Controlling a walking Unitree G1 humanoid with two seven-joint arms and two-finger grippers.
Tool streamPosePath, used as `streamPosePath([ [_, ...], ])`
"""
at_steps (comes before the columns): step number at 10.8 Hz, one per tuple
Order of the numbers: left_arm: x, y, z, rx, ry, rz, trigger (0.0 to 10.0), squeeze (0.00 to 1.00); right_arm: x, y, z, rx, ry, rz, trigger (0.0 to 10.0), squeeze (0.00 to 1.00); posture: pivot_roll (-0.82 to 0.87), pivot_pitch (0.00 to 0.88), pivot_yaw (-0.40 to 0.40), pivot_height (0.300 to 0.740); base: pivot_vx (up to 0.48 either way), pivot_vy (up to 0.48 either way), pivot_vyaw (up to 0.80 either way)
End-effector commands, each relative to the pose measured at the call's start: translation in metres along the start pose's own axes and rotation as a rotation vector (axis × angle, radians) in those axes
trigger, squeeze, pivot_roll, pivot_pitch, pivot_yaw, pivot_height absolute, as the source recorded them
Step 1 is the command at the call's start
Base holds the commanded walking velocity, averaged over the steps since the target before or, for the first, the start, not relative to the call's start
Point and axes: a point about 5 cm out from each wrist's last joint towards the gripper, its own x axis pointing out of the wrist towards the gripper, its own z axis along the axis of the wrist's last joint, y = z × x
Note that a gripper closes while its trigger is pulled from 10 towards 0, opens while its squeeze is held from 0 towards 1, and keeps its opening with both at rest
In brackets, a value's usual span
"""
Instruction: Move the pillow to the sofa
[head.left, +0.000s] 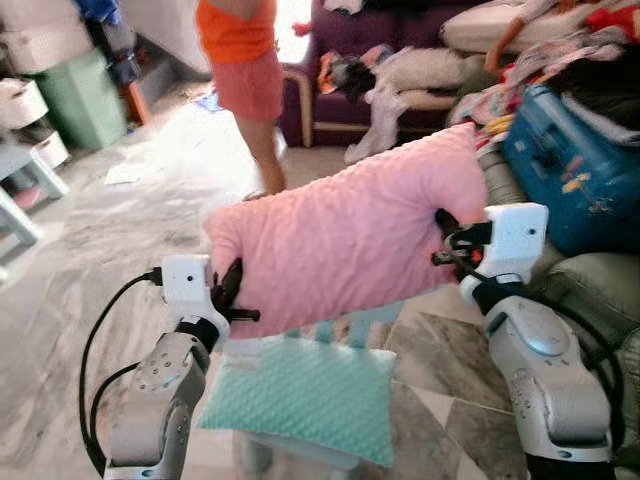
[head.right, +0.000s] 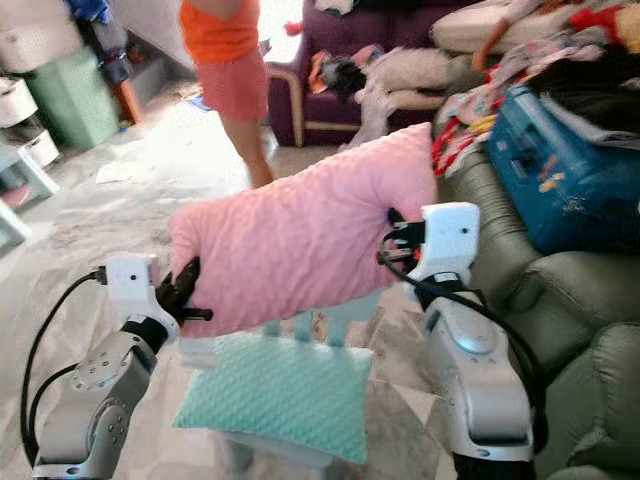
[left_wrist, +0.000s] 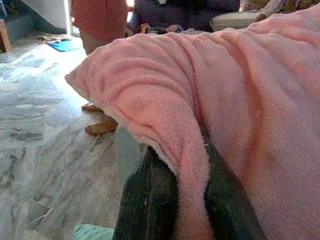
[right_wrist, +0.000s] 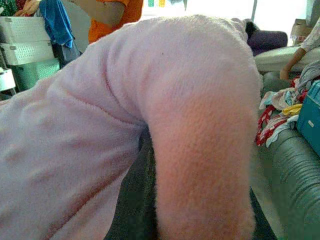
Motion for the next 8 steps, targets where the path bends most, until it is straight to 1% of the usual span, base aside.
streamPosePath([
  [1, -0.0018, 0.0020, 0.0046, 0.009, -0.009, 0.002, 10.0, 0.00, 0.0019, 0.0054, 0.0088, 0.002, -0.035, 0.026, 10.0, 0.00, -0.24, 0.000, 0.022, 0.740, 0.000, 0.472, 0.00],
  [3, -0.0023, 0.0005, 0.0041, 0.001, -0.002, -0.003, 10.0, 0.00, 0.0015, 0.0055, 0.0088, 0.002, -0.032, 0.028, 10.0, 0.00, -0.24, 0.000, 0.022, 0.740, 0.000, 0.476, 0.00],
  [5, -0.0023, 0.0004, 0.0040, 0.011, 0.006, -0.015, 10.0, 0.00, 0.0020, 0.0060, 0.0088, 0.002, -0.030, 0.029, 10.0, 0.00, -0.24, 0.002, 0.022, 0.740, 0.000, 0.480, 0.00],
  [8, -0.0025, 0.0030, 0.0046, 0.003, 0.014, -0.025, 10.0, 0.00, 0.0025, 0.0070, 0.0087, 0.004, -0.031, 0.031, 10.0, 0.00, -0.24, 0.003, 0.022, 0.740, 0.000, 0.480, 0.00],
])
